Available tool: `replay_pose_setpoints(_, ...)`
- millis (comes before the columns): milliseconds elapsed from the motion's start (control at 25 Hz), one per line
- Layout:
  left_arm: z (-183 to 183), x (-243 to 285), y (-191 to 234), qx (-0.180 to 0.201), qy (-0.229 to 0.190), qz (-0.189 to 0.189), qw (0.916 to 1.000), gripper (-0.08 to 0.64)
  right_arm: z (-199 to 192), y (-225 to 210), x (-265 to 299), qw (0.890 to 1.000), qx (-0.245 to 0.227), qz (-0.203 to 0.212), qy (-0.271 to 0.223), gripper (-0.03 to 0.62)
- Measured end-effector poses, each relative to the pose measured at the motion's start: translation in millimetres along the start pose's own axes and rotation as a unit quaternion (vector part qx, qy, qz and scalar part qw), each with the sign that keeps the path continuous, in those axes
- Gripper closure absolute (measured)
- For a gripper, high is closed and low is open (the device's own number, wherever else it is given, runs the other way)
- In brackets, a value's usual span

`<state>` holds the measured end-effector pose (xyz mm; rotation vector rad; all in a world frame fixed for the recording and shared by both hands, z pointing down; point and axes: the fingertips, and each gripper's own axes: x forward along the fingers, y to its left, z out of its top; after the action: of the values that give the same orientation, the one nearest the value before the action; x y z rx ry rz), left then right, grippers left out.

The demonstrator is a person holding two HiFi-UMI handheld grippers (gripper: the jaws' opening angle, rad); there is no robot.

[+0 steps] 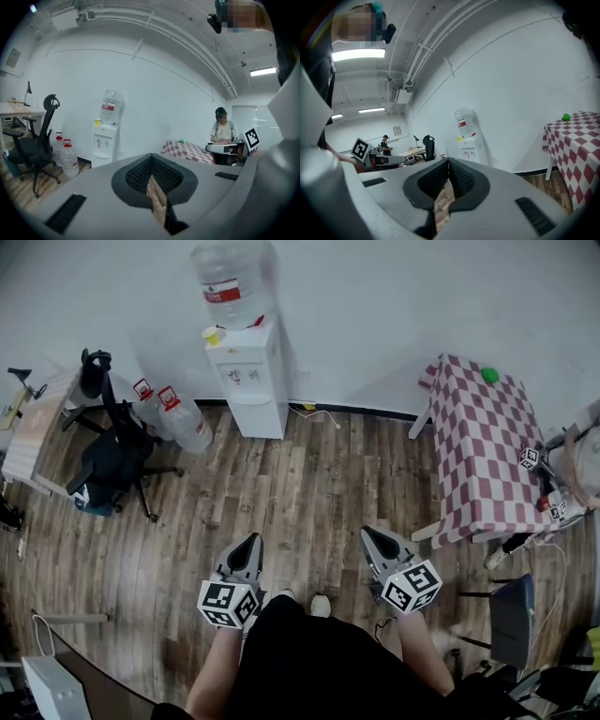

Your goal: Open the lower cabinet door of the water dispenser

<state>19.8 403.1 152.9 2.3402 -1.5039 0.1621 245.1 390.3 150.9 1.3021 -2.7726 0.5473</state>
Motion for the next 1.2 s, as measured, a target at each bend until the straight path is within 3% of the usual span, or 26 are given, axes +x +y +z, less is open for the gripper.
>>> replay_pose_setpoints(720, -12, 21, 9, -0.013, 0.012, 0.005, 0.9998, 0.548, -5, -19, 16, 1.000, 0.002, 0.001, 0.018, 0.571)
replay_pose_setpoints(960, -13, 51, 42, -0.022, 0.022, 0.000, 0.9995, 0.548, -2, -32, 53, 1.000, 0.000, -0.009, 0.026, 0.571)
replay_pose_setpoints(1200, 19, 103, 92, -0.015, 0.021, -0.013, 0.9996, 0.548, 18, -52, 114, 0.999, -0.006, -0.018, 0.027, 0.571)
